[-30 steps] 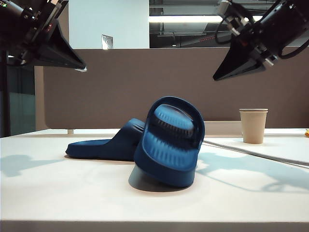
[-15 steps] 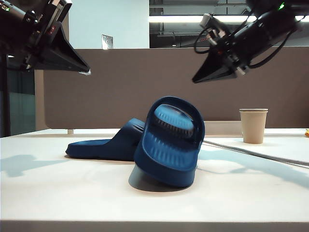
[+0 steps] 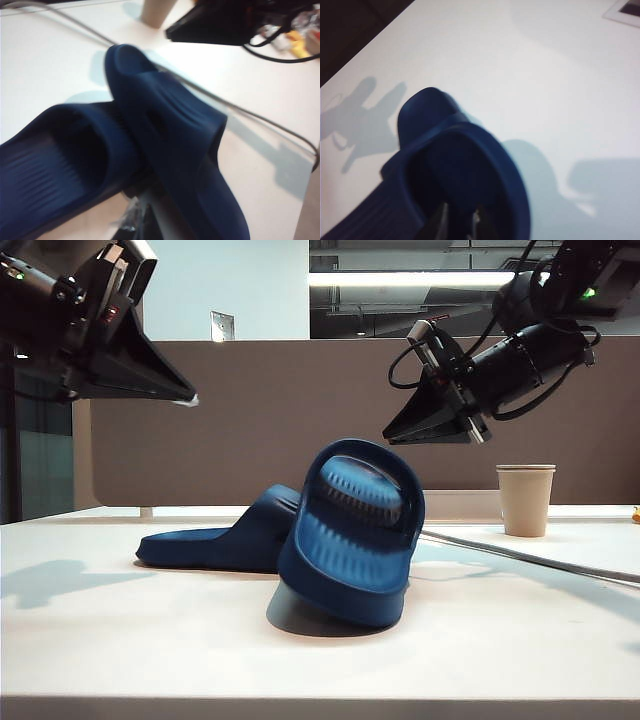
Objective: Interlock the pair of blue slippers on the table with their fronts facing up.
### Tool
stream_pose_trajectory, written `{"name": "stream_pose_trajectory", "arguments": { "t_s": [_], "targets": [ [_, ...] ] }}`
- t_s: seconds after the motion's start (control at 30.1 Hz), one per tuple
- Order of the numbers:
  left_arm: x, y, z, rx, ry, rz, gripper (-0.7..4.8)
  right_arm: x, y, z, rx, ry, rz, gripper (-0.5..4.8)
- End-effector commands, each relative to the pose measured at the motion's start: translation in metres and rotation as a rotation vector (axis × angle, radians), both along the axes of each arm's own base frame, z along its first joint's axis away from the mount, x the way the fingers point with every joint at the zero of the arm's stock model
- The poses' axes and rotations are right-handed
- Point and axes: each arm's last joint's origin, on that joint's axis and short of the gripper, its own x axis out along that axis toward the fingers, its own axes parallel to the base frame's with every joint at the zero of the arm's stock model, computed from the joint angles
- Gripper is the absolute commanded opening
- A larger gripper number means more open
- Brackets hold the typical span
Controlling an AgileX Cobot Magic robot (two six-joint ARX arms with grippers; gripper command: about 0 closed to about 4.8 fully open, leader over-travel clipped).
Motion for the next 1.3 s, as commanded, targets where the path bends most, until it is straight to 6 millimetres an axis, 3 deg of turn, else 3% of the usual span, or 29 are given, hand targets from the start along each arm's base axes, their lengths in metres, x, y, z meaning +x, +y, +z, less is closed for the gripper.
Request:
{"name": "stream_pose_trajectory", "arguments": {
  "t_s": [0.03, 0.33, 0.6, 0.83, 1.2, 1.3],
  "targets": [
    [0.012, -0.003, -0.002, -0.059, 0.001, -0.001, -0.01, 0.002, -0.004, 0.005, 0.008, -0.044, 0.013, 0.96],
    [0.039, -0.013, -0.003, -0.105, 0.06, -0.018, 0.29, 0.007, -0.007, 0.001, 0.036, -0.033, 0.039, 1.22],
    [0.04, -0.016, 0.001, -0.118, 0.052, -0.046, 0.29, 0.029, -0.003, -0.017, 0.074, 0.046, 0.08, 1.52],
    [0.04, -0.016, 0.001, -0.12, 0.052, -0.049, 0.29, 0.043, -0.004, -0.026, 0.118, 0.075, 0.111, 2.13],
    [0.04, -0.016, 0.001, -0.121, 0.052, -0.051, 0.29, 0.057, -0.019, -0.051, 0.262, 0.183, 0.18, 2.14],
    [0.04, -0.016, 0.001, -0.121, 0.052, -0.051, 0.29, 0.058, -0.019, -0.052, 0.27, 0.179, 0.189, 2.44]
  ]
}}
